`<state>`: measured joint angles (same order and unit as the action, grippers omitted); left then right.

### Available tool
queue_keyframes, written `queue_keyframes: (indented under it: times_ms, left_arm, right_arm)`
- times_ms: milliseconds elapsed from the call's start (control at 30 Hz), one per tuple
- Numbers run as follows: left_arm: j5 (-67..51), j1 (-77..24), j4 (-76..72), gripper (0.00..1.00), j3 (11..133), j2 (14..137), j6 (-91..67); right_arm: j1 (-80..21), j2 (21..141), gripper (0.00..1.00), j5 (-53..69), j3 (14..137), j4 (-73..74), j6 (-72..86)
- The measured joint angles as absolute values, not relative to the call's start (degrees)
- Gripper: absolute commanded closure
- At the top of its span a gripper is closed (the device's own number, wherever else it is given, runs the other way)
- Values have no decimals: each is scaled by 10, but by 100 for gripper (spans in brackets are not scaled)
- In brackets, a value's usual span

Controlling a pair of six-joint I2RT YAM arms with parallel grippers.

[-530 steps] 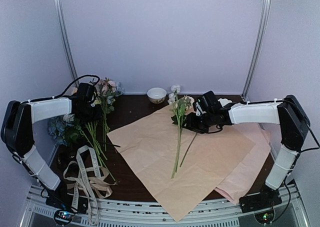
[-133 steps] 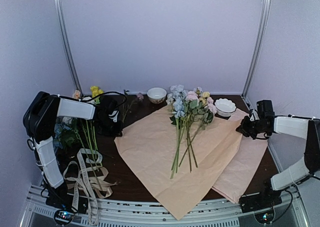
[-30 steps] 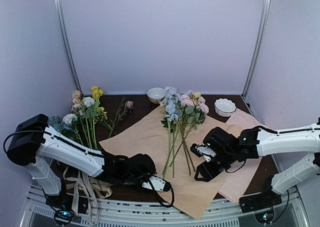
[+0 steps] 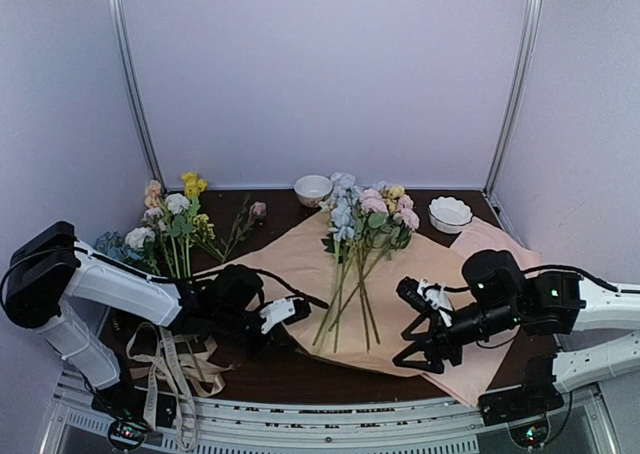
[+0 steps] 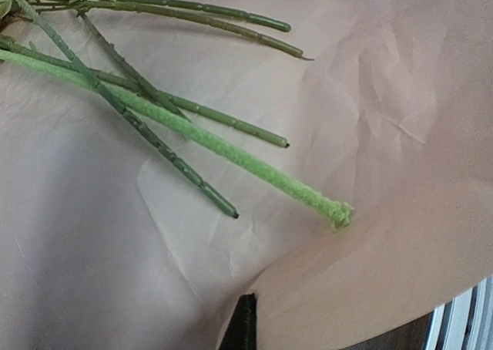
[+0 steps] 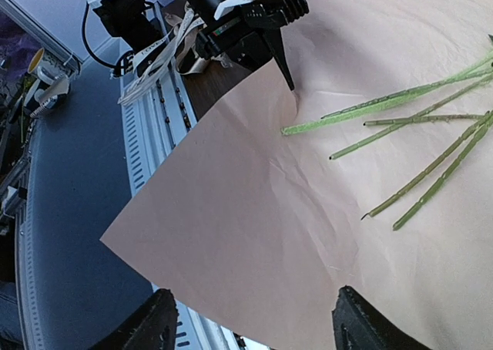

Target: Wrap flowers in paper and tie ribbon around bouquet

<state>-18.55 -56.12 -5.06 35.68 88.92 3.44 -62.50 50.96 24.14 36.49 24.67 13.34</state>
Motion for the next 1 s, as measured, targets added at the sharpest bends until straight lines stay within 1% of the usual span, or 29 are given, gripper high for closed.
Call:
queue_keyframes:
  times_ms: [233, 433, 500, 533, 567, 633, 667, 733, 767, 833, 867, 933, 1000]
  left_arm:
    - [-226, -545, -91, 100, 342, 909, -15]
    - [-245, -531, -105, 100, 336, 916, -36]
    - [-248, -527, -107, 100, 334, 916, -40]
    - [-249, -526, -107, 100, 333, 916, -42]
    - [-250, -526, -107, 100, 333, 916, -43]
    - [-252, -526, -107, 100, 333, 916, -44]
    - [-253, -525, -107, 100, 333, 916, -45]
    - [-253, -525, -106, 100, 333, 916, -45]
    - [-253, -525, -105, 95, 333, 916, -45]
    - [-253, -525, -100, 67, 333, 913, -45]
    - [-253, -525, -92, 55, 333, 908, -45]
    - [-254, -526, -75, 37, 333, 892, -46]
    - [-257, -526, -57, 22, 335, 861, -44]
  right_arm:
    - [-655, 503, 27, 223, 326, 213, 133]
    - [-696, 536, 26, 200, 299, 166, 125]
    - [-704, 553, 30, 190, 298, 155, 121]
    - [-707, 560, 36, 186, 297, 152, 119]
    - [-708, 566, 44, 179, 296, 145, 119]
    - [-710, 575, 70, 161, 294, 135, 114]
    - [-710, 581, 81, 150, 294, 131, 118]
    - [-710, 593, 92, 131, 298, 131, 120]
    - [-710, 598, 96, 122, 299, 132, 119]
    - [-710, 605, 98, 108, 305, 139, 119]
    - [-710, 607, 99, 102, 307, 140, 119]
    - [-710, 609, 100, 101, 309, 144, 119]
    - [-710, 614, 100, 101, 314, 151, 118]
